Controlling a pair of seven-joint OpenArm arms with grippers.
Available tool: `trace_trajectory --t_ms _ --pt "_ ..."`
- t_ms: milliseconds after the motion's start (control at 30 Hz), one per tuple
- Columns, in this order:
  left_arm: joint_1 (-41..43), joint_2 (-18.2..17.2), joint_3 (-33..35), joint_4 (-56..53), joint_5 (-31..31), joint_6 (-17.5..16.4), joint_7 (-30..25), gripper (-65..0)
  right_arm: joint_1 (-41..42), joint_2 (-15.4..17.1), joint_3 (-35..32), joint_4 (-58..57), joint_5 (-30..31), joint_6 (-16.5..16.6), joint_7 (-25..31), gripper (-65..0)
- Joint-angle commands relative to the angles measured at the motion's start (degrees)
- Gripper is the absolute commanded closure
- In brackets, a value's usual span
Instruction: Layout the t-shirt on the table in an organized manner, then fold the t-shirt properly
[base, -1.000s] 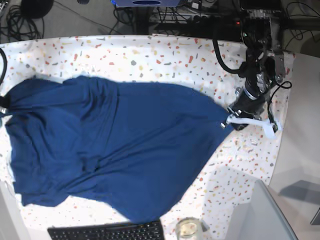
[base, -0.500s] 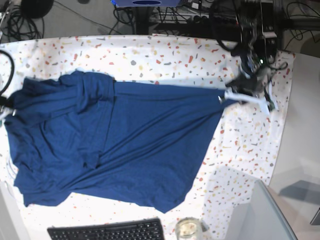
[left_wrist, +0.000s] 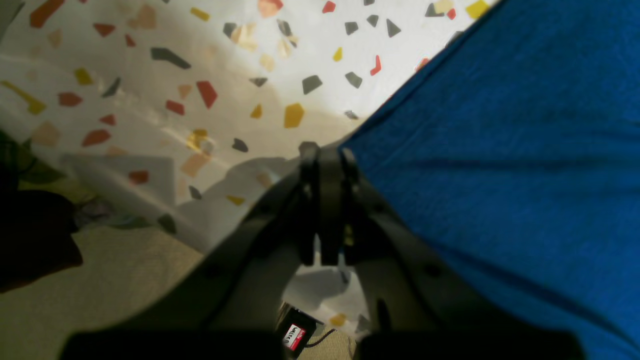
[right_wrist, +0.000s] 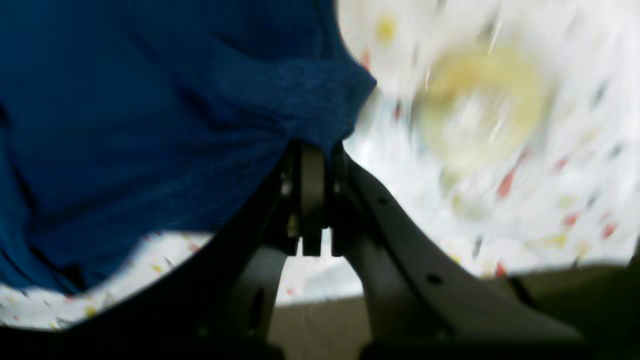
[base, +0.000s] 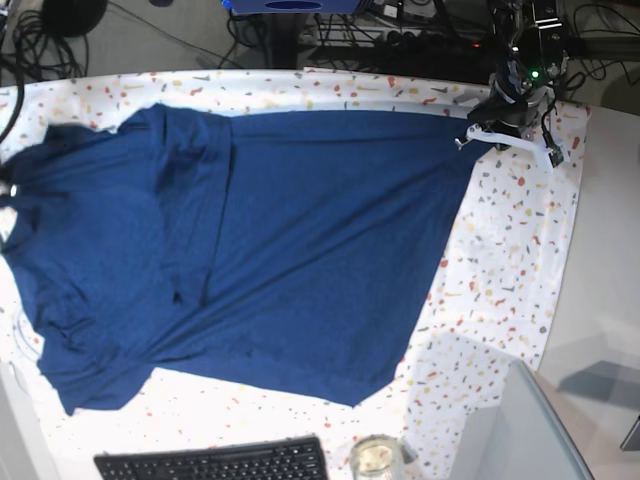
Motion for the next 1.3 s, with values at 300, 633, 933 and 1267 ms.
trace_trajectory --t_ms 300,633,933,1267 --pt "-1.3 1.2 0.1 -4.1 0.3 0.0 -1.1 0.0 4.5 1.6 0.4 -6.7 -0.3 -0.2 0.5 0.0" --pt "-2.8 1.4 0.3 -1.8 0.0 0.0 -1.1 0.0 11.7 1.2 -3.1 -10.6 -10.7 -0.2 3.6 0.0" --pt "-14.0 1.5 0.4 -10.6 -0.1 0.0 -0.6 0.0 23.3 -3.0 -4.8 -20.2 -25.7 -0.2 5.4 -1.2" --pt "-20.8 1.6 7.9 -18.2 -0.3 0.0 -0.6 0.0 27.4 -3.0 -5.6 -24.4 -28.7 0.0 5.0 -42.2"
